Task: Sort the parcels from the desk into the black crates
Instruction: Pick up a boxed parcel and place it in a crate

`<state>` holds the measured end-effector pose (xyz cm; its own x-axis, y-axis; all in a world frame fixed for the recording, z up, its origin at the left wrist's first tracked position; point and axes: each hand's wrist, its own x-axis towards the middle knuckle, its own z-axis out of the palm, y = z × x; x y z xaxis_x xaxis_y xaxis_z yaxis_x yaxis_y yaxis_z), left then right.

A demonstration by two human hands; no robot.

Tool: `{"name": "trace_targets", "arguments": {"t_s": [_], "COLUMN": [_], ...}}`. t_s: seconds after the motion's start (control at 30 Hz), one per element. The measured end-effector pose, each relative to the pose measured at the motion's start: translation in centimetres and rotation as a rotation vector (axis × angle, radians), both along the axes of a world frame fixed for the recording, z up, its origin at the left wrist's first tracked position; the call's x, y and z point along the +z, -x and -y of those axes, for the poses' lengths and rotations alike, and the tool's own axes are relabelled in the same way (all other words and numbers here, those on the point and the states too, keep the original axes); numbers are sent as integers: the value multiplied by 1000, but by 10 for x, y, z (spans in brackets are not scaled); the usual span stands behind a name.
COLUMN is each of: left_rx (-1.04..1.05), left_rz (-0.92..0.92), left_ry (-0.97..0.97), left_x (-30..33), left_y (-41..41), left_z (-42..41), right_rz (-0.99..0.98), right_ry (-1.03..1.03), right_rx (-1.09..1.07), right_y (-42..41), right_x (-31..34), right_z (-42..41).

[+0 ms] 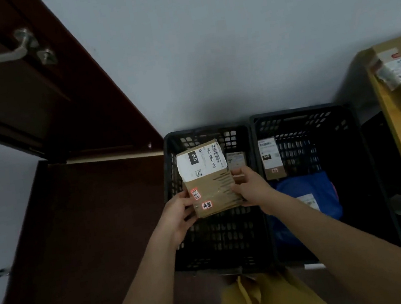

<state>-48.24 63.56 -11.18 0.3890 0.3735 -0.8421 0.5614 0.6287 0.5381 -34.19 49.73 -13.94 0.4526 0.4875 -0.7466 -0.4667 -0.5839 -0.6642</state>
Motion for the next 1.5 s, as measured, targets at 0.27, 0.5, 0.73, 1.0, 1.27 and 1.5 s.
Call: {"name": "trace_targets", "arguments": {"t_s": [0.27,0.5,0.73,1.0,1.27,1.5], "left_rx": [-40,-152,-204,-381,-876,-1204], "left_rz": [-154,-302,-401,-369,-368,-349], "left_ry": [119,147,2,-348,-728,-663], "left_x": [-100,-210,-288,-315,-323,-288], "left_y": [6,30,45,39,56,60], "left_z": [-6,-2,-22,-33,-17,-22], "right_rz": [-21,-99,-58,-228,-321,-93], "right_ry": [138,305,314,219,123,233], "right_rx": [-23,-89,-85,9,-28,116], "right_y": [28,80,99,95,109,107], "right_x": [-101,-211,-280,-309,-321,-289], "right_z": [-1,7,-26,-60,-65,-55]}}
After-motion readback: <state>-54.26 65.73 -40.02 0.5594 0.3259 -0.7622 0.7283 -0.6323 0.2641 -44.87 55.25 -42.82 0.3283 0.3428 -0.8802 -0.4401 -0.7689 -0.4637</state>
